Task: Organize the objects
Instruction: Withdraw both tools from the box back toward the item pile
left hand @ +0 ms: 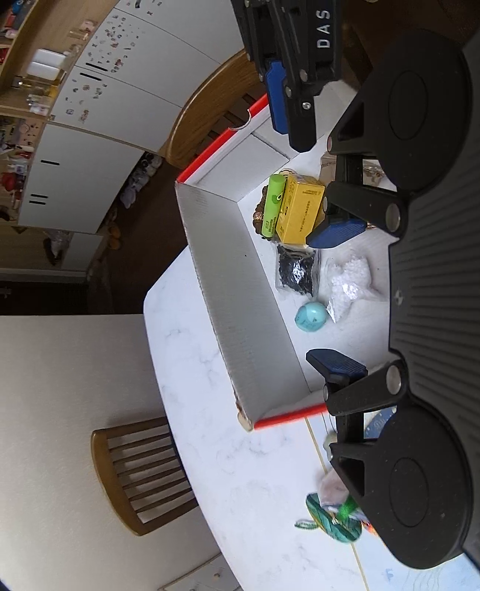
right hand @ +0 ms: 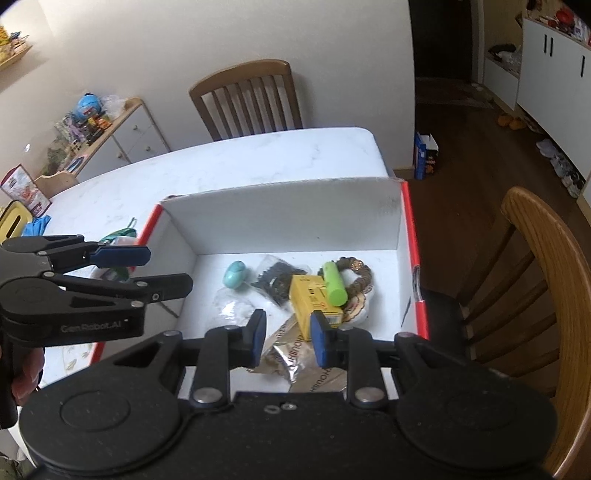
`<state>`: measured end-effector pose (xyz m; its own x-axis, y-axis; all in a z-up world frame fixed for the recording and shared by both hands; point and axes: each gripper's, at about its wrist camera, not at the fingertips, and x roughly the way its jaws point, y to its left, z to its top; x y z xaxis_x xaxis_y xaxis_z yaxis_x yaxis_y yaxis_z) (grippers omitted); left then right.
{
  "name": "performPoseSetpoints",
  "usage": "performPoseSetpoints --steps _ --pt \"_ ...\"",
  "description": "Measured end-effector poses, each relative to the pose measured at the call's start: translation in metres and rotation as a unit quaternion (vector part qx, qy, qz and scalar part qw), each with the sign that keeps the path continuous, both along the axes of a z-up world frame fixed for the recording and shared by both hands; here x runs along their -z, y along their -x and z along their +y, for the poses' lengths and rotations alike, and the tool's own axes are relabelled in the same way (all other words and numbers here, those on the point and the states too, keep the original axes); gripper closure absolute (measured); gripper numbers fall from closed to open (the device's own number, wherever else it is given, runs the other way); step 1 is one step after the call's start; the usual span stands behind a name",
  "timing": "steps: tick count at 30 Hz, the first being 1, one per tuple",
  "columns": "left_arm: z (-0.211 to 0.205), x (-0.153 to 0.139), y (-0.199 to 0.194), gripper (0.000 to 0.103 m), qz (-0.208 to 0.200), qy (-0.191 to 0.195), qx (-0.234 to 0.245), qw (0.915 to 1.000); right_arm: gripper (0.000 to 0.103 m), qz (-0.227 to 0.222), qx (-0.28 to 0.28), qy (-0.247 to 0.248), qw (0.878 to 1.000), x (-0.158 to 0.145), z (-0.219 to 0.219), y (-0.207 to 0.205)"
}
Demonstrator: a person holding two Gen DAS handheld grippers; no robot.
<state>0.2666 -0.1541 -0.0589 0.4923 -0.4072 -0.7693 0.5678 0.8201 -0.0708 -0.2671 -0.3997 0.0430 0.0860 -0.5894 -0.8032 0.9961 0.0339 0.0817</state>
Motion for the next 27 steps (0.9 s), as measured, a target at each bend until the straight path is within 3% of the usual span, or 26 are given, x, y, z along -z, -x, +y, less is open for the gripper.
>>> performPoseSetpoints --steps 6,10,27 --pt "0.025 -0.011 0.014 0.040 -0.013 0.024 -0.011 0.9996 0.074 -0.008 -0.006 0.015 1.000 -0.009 0.008 -0.006" --pt "0.044 -0.016 0.024 0.040 -0.022 0.033 -0.018 0.9990 0.038 -0.007 -0.009 0.044 0.999 -0.014 0.018 -0.012" --pt "0.149 -0.018 0.032 0.023 -0.020 0.064 -0.082 0.9943 0.019 -0.002 -0.057 0.070 0.996 -0.021 0.028 -0.083"
